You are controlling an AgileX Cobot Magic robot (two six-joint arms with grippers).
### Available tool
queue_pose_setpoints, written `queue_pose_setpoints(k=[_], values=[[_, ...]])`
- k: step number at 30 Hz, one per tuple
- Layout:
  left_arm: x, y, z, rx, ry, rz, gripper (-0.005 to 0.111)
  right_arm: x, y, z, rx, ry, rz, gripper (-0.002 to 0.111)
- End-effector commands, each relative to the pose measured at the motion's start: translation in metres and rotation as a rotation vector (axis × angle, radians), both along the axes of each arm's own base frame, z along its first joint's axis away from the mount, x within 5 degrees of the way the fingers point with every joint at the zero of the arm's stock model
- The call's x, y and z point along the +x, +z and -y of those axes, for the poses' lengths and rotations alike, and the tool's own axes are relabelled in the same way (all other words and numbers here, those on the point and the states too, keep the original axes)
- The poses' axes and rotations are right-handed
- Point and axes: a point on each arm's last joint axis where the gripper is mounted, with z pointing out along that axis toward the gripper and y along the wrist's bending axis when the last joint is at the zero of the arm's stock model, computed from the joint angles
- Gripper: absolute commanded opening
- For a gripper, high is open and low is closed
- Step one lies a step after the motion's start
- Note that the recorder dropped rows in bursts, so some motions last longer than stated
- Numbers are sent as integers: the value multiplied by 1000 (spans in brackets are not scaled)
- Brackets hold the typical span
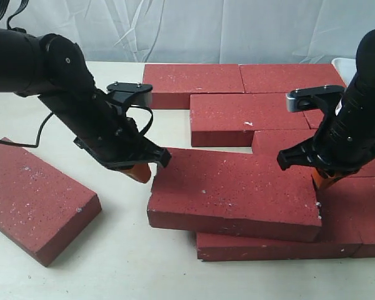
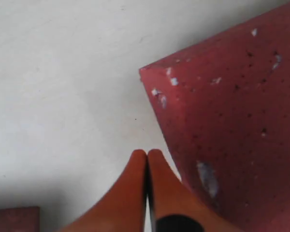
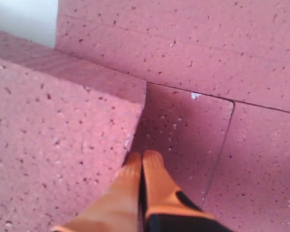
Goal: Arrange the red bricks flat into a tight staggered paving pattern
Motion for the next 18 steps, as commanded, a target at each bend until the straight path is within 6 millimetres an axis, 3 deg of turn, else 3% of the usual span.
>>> queue_pose_setpoints(k=[1, 11, 18], values=[[-4, 1, 4, -4, -16, 14, 0, 1, 0, -3, 26, -1, 24, -1], [-3, 1, 3, 6, -20, 26, 0, 11, 3, -14, 157, -60, 123, -1], [9, 10, 0, 51, -45, 153, 0, 25, 10, -25, 306, -138, 274, -1]])
